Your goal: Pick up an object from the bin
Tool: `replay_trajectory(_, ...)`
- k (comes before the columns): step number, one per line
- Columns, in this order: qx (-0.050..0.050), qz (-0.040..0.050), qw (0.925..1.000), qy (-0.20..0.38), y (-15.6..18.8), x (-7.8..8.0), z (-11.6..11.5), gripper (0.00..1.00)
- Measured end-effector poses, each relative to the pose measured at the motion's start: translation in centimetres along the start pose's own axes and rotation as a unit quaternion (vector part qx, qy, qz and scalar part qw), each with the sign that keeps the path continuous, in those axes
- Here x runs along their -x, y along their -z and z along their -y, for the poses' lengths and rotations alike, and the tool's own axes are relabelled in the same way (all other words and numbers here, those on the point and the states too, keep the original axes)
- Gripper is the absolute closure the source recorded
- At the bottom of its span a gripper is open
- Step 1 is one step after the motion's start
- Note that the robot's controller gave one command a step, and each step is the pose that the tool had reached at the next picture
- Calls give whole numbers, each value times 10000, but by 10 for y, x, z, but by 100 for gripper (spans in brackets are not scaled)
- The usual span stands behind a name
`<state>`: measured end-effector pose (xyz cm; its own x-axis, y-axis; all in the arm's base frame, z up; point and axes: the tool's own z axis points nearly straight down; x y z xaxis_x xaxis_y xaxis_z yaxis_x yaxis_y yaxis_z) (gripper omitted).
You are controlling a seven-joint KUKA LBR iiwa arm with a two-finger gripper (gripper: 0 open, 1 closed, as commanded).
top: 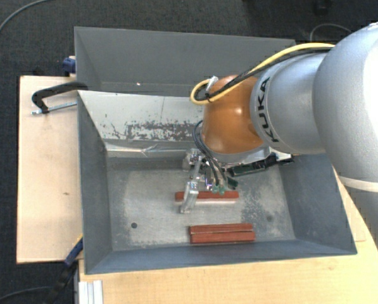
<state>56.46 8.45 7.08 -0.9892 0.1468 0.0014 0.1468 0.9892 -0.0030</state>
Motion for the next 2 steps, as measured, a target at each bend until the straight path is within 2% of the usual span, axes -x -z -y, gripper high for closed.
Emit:
replay_trajectory(1, 23, 3, 10000, 32, 0, -1, -5, 100)
replay_trajectory(2, 42, 75, 9999, 129, 165, -8, -3, 100)
